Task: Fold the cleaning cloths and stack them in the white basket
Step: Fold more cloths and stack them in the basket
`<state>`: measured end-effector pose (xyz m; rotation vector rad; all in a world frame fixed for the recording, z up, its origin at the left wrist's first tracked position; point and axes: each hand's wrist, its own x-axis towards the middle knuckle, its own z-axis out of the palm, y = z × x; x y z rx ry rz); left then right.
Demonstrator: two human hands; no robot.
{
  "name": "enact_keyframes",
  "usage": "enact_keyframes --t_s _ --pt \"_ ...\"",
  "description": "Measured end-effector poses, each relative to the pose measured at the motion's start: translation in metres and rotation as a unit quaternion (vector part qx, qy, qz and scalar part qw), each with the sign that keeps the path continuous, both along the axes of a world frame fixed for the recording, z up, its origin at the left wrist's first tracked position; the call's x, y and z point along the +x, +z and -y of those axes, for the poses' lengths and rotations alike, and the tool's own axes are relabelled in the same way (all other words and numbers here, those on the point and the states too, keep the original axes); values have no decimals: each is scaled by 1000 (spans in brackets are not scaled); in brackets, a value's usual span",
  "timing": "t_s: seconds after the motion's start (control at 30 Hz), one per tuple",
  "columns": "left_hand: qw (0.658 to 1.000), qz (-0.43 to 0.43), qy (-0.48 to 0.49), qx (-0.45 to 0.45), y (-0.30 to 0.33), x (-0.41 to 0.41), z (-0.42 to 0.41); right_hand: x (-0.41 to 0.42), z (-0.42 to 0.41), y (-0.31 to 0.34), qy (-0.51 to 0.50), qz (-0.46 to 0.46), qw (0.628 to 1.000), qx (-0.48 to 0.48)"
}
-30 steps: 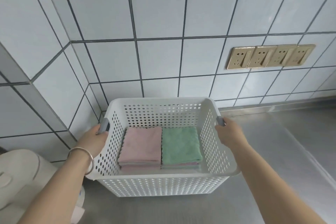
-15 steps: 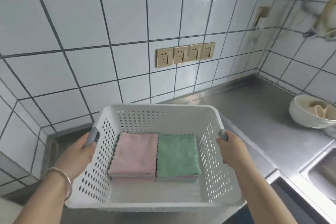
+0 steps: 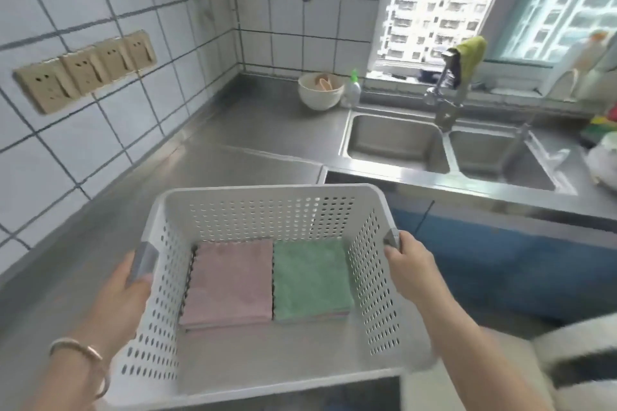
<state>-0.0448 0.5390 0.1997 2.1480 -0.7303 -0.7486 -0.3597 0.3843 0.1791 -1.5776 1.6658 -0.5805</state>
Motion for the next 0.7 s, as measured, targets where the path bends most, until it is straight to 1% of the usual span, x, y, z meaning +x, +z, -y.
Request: enact_keyframes --t_s 0.17,0.27,0.33,0.47,0.53,0.6,0.7 --pt "989 1 -150 -20 -2 -65 16 -98 -90 8 -143 -28 989 0" --pt "968 17 -249 -38 1 -115 32 -150 -140 11 -234 -39 971 -11" --pt "955 12 -292 -39 5 -142 38 -176 -166 10 -284 -35 958 -23" --pt "913 8 -408 -19 4 -204 54 -231 -235 7 -400 -35 916 -7" --pt "882 8 -472 -9 5 -242 55 -256 -274 8 -449 -25 893 3" --pt "851 4 -525 -18 7 -292 44 -285 -322 10 -496 -20 868 6" --pt "814 -8 -580 -23 11 -362 12 -320 -387 15 -546 -13 838 5"
